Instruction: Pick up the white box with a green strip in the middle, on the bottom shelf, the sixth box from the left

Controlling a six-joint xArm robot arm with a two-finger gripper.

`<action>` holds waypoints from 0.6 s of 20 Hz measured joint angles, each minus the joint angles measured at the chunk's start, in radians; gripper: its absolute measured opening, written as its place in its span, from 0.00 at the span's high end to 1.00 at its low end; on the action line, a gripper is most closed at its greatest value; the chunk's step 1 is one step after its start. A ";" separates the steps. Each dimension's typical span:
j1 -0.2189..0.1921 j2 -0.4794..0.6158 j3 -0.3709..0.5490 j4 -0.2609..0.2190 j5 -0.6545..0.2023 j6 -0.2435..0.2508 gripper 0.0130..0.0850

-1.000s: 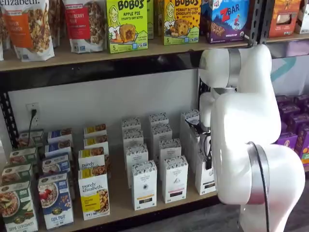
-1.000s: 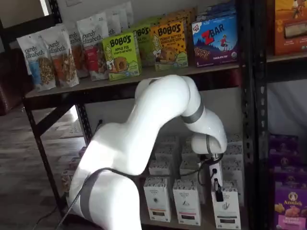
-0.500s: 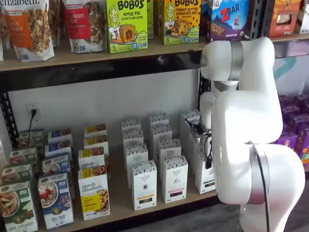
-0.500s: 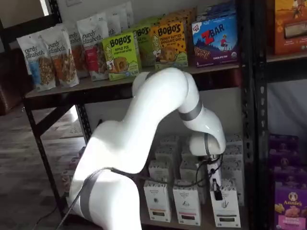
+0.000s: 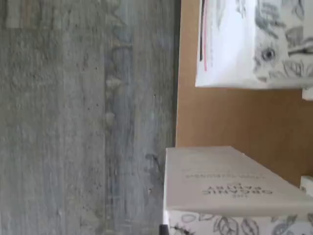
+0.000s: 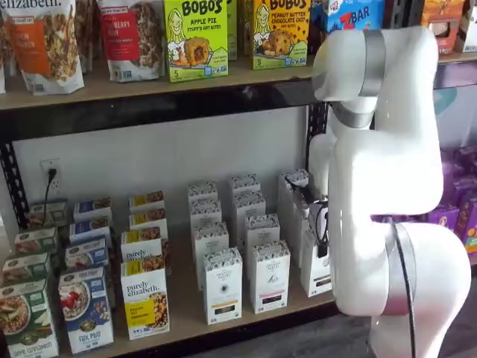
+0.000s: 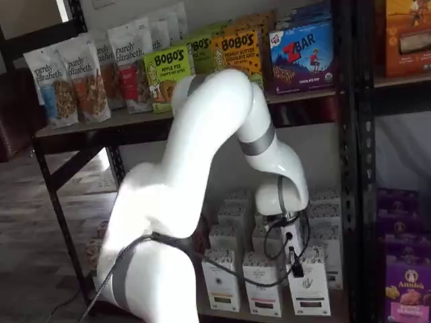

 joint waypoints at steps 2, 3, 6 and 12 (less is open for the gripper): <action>0.003 -0.057 0.073 -0.040 -0.024 0.041 0.50; 0.004 -0.083 0.104 -0.067 -0.031 0.069 0.50; 0.009 -0.163 0.196 -0.155 -0.041 0.158 0.50; 0.041 -0.393 0.413 -0.116 -0.035 0.150 0.50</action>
